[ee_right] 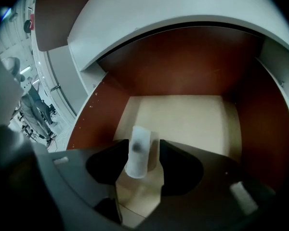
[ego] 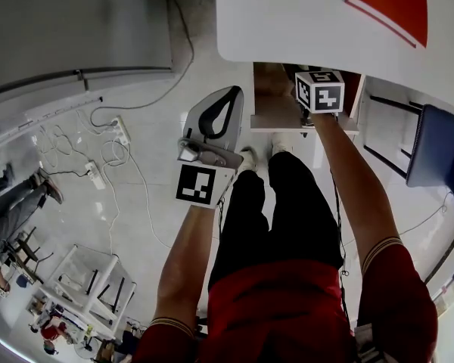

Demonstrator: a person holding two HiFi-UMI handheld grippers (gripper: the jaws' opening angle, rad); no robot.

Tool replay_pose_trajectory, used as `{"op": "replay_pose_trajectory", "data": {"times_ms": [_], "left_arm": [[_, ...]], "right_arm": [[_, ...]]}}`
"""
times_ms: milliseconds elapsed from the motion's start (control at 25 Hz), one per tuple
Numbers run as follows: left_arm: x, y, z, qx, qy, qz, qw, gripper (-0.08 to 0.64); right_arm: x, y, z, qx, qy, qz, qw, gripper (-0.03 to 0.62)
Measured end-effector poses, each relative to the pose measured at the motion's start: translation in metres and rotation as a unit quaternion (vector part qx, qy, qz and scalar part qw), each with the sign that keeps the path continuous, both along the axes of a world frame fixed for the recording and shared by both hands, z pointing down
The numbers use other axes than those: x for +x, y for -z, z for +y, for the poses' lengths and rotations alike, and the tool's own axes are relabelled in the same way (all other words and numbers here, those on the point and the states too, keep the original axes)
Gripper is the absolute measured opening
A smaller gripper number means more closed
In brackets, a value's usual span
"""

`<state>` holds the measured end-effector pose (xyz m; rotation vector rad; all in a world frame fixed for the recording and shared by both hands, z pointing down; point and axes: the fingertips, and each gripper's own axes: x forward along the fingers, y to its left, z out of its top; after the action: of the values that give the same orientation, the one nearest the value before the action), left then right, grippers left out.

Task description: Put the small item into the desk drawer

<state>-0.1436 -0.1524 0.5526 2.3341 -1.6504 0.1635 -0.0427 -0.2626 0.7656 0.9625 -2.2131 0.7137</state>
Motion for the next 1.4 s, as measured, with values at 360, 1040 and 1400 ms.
{"op": "replay_pose_trajectory", "data": {"times_ms": [360,1040,1400], "left_arm": [[0.003,0.005,0.001,0.002,0.0,0.003,1.0,0.006],[0.017,0.032,0.008,0.016,-0.019,0.004,0.9997,0.006],[0.04,0.057,0.027,0.023,-0.051,0.001,0.9985,0.006]], "right_arm": [[-0.006,0.016,0.008,0.005,0.013,-0.015,1.0,0.195],[0.0,0.093,0.04,0.071,0.055,-0.013,0.996,0.009],[0.005,0.19,0.082,0.115,0.062,-0.088,0.988,0.009]]}}
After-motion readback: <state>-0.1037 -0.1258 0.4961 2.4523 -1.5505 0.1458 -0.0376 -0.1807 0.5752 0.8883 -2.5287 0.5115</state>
